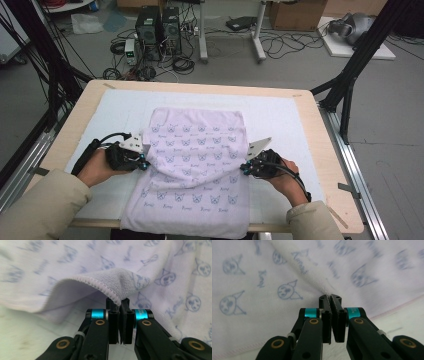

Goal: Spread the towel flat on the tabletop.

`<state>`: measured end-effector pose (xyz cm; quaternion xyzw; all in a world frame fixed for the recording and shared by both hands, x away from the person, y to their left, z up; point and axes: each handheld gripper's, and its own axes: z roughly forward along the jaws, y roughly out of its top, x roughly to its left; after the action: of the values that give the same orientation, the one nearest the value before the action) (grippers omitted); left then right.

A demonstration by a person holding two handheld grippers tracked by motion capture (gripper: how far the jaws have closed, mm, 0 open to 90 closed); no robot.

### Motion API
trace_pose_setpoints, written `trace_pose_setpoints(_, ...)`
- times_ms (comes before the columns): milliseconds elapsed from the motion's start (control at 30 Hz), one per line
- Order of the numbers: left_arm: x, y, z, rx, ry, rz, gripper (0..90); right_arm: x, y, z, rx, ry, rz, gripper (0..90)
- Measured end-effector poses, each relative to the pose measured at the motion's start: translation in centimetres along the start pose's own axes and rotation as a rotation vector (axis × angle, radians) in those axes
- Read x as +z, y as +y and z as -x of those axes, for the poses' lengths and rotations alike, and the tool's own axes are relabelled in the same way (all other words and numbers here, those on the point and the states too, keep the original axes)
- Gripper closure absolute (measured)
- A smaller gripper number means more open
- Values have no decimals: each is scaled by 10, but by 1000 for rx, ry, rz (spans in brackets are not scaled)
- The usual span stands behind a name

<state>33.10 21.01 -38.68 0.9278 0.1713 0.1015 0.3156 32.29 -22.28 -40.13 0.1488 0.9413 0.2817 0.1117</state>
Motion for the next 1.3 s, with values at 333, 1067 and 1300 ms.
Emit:
trace_pose_setpoints(333, -20, 9, -42, -172, 161, 164, 845, -29, 13, 22, 146, -265, 239, 866)
trace_pose_setpoints(1067, -4, -23, 25, 241, -52, -18, 415, 0, 2, -26, -151, 157, -60, 536)
trace_pose_setpoints(1300, -2, -9, 31, 315, -112, -88, 403, 7, 19, -37, -244, 164, -230, 496)
